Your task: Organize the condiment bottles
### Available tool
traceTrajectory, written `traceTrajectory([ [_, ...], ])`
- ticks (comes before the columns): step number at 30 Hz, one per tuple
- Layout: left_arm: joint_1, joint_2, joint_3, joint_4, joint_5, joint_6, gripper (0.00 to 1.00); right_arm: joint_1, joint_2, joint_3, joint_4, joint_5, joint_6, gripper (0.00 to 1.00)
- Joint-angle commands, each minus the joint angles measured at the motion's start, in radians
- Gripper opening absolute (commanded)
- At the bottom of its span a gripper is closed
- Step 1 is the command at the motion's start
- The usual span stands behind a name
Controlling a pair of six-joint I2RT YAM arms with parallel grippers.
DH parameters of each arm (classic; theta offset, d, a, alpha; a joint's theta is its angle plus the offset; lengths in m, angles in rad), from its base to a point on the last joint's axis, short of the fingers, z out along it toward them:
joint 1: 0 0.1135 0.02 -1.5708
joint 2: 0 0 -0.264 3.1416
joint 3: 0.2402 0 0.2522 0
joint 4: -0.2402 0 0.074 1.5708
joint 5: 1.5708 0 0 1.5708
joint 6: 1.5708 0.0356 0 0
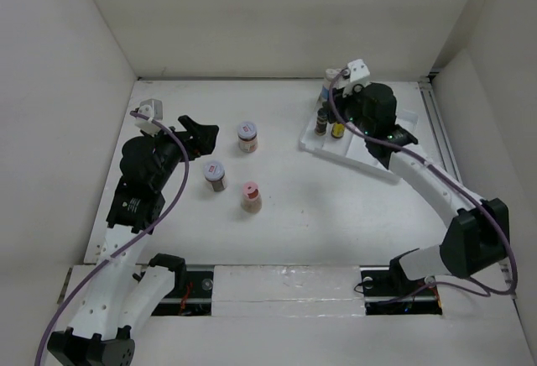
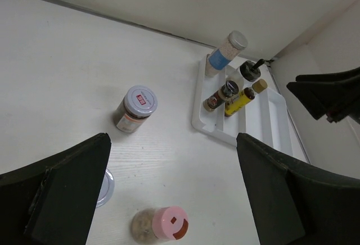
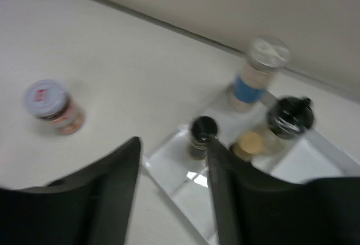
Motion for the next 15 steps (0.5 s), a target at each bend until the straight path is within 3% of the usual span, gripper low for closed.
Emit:
traceTrajectory([
  [1,0.008,-0.014,0.014,0.037,-0.028,0.014,0.91,0.156,-0.002,-0.057,0.04,-0.188,-0.034,0.47],
  [3,0.008,-0.014,0.014,0.037,-0.037,0.014,0.91,0.275,0.023,-0.073,0.04,-0.294,-0.046,0.54],
  [4,0.008,-0.023,0.014,0.037,-0.037,0.014,0.91,0.314,0.033,-0.091,0.04,-0.309,-0.046,0.66],
  [8,0.008,-0.023,0.014,0.027,-0.063,0.014,0.91,0.46,0.07,-0.12,0.04,-0.323,-0.055,0.99],
  [15,0.017,-0.032,0.014,0.027,-0.063,0.014,0.91,0.547,0.165,-0.111,0.04,-0.334,-0.066,1.0],
])
